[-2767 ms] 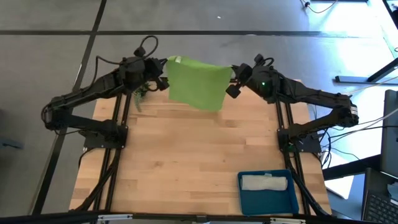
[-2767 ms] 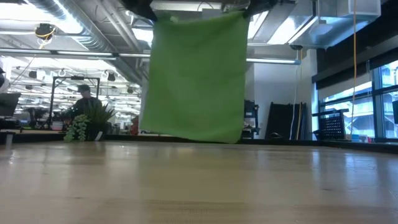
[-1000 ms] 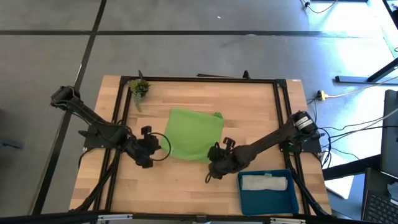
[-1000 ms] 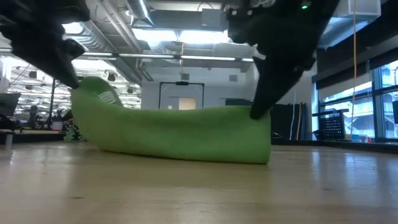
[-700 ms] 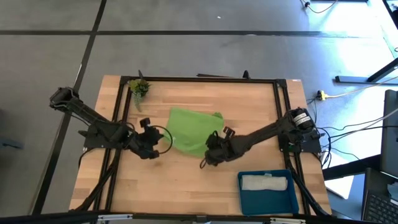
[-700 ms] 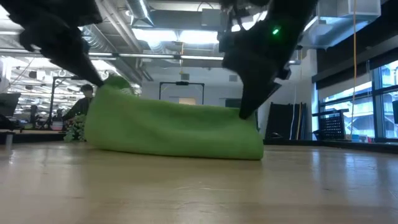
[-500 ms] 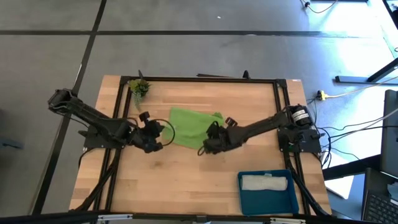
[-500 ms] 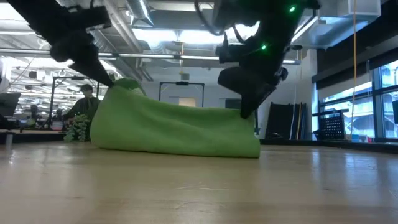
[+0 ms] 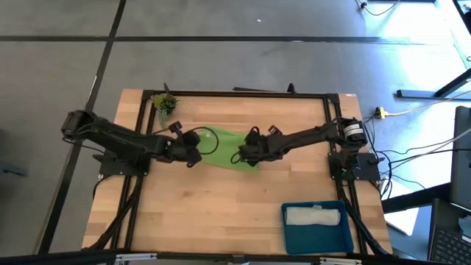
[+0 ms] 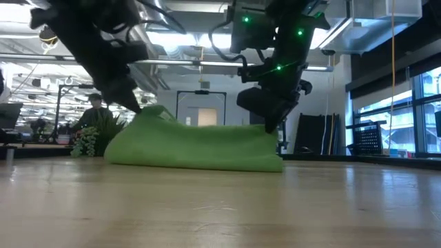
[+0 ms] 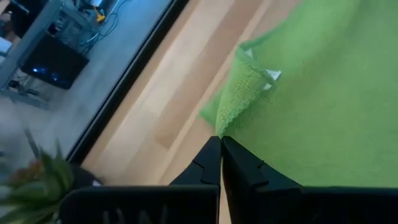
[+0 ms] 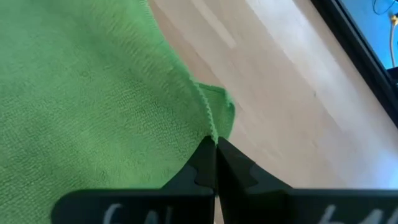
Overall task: Roll microfiber towels into tight, uniform cylinder then place into a basket
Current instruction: Fold the green towel
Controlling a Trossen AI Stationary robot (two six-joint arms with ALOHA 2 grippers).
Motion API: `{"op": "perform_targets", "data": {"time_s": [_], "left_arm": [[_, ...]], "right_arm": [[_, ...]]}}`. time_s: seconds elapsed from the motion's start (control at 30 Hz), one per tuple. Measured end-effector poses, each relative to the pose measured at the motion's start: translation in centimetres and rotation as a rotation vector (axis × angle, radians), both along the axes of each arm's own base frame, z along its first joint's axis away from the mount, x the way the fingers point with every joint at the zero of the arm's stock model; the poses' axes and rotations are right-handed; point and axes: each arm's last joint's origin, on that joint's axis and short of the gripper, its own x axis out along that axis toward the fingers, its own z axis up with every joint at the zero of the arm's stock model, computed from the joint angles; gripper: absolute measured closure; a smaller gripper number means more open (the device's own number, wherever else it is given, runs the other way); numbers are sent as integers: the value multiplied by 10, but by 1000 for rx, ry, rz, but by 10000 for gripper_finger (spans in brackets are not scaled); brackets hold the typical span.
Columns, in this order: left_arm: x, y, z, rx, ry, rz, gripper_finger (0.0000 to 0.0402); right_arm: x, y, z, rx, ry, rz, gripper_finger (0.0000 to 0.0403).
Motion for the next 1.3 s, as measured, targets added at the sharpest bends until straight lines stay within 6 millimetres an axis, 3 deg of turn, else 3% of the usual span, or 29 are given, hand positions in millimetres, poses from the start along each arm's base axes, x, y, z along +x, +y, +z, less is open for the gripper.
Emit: {"op": "perform_targets", "data": {"time_s": [0.2, 0.43, 0.77, 1.07, 1.3], "left_arm": [[15, 13, -11, 25, 46, -21, 401], [18, 28, -13, 27, 35, 45, 402], [18, 47, -13, -30, 14, 79, 401], [18, 57, -11, -18, 6, 100, 400], [16, 65, -11, -18, 6, 134, 352]], "right_arm": [[0, -8, 0, -10, 5, -21, 401], [-1, -14, 0, -17, 3, -40, 398], [-1, -16, 0, -16, -8, -62, 363], [0, -16, 0, -11, -13, -61, 292], [3, -16, 1, -7, -43, -61, 232]]}}
